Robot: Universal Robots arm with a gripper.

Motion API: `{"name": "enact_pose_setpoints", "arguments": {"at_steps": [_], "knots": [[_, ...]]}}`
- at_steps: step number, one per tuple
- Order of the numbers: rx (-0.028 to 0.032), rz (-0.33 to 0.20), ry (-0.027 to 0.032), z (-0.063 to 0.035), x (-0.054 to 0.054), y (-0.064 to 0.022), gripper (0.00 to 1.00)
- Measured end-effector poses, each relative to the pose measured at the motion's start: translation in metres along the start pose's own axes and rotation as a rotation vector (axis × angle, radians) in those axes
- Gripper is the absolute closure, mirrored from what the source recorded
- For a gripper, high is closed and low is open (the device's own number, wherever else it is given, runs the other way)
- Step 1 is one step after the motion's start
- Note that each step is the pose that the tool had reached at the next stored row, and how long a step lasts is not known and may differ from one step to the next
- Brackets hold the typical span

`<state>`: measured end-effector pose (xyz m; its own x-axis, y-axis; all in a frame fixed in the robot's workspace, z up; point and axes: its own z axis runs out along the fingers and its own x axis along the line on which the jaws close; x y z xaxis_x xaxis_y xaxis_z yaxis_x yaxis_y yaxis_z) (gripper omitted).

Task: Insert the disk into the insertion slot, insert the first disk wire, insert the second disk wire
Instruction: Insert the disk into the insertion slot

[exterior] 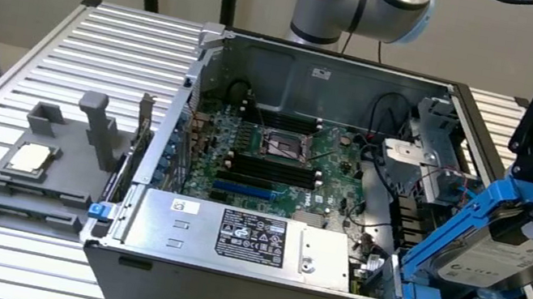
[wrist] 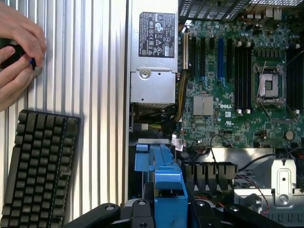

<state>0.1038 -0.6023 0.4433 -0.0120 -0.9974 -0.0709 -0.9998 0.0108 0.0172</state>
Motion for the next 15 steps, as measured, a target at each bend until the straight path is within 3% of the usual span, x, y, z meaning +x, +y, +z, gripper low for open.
{"name": "enact_pose_setpoints", "arguments": {"at_steps": [15], "knots": [[-0.0015,0.000,-0.0014,0.0023,-0.0029,-0.0010,0.67]]}}
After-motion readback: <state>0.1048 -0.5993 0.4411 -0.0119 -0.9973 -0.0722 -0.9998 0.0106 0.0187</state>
